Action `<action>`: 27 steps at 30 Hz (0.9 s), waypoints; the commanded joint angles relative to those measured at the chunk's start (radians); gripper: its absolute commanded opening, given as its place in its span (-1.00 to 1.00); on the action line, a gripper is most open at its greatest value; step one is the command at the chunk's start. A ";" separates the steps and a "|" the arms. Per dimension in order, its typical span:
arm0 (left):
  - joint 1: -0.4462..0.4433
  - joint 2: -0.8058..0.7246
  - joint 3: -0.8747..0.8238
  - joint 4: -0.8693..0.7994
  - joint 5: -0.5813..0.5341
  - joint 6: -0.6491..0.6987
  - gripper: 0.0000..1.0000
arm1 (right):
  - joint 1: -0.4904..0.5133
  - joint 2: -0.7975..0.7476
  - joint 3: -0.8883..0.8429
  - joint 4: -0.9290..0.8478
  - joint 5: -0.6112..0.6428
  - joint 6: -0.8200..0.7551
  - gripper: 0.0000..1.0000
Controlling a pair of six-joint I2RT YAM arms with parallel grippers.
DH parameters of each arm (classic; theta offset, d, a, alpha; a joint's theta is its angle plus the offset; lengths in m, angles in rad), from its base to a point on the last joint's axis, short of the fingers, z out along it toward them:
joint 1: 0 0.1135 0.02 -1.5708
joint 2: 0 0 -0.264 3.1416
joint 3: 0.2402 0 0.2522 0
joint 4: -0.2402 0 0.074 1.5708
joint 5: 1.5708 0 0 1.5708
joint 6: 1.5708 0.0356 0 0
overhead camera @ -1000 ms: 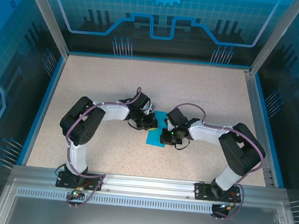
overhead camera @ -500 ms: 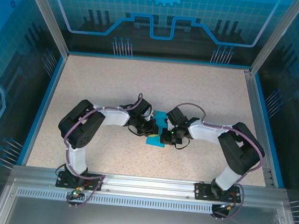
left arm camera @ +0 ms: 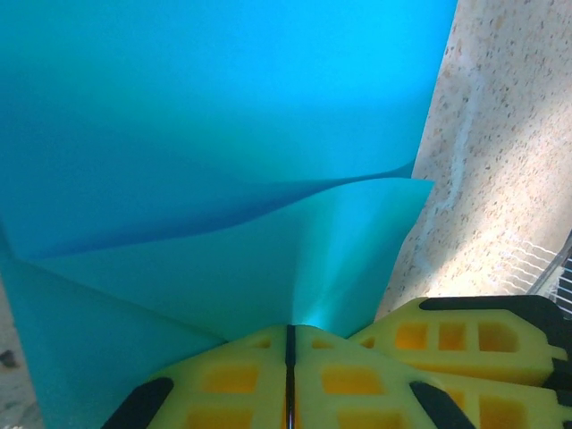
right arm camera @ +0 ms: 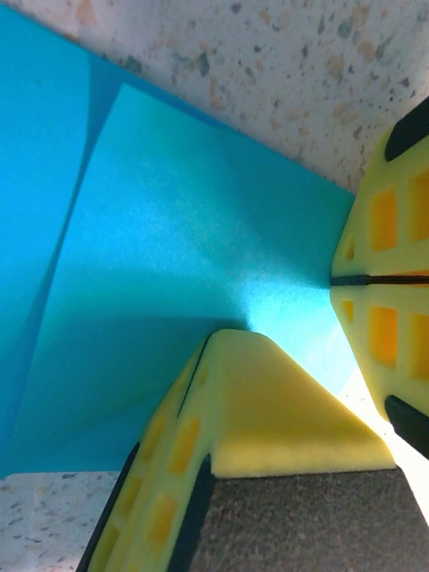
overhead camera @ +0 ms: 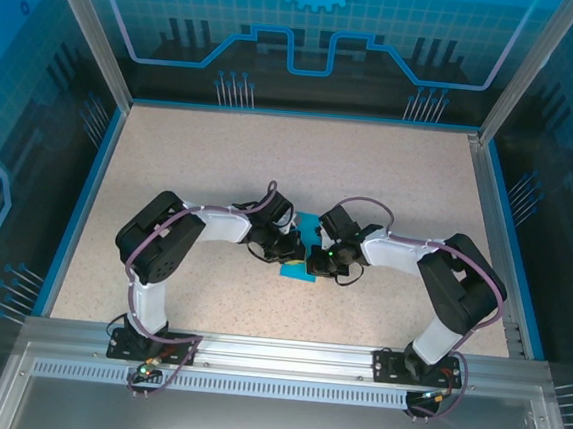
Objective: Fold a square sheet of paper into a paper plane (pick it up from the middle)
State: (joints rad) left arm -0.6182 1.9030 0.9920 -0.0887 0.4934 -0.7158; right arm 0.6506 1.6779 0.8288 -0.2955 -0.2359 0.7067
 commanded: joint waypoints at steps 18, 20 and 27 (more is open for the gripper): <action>0.067 0.041 0.052 -0.068 -0.096 0.054 -0.81 | -0.004 0.090 -0.069 -0.153 0.127 -0.019 -0.84; 0.071 0.045 0.065 -0.070 -0.096 0.054 -0.82 | -0.005 0.090 -0.069 -0.156 0.129 -0.018 -0.83; 0.093 0.054 0.080 -0.091 -0.116 0.074 -0.82 | -0.005 0.091 -0.070 -0.158 0.133 -0.016 -0.84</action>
State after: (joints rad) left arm -0.5591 1.9297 1.0542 -0.1493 0.4664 -0.6731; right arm 0.6491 1.6844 0.8307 -0.3061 -0.2321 0.7055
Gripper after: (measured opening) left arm 0.092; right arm 0.085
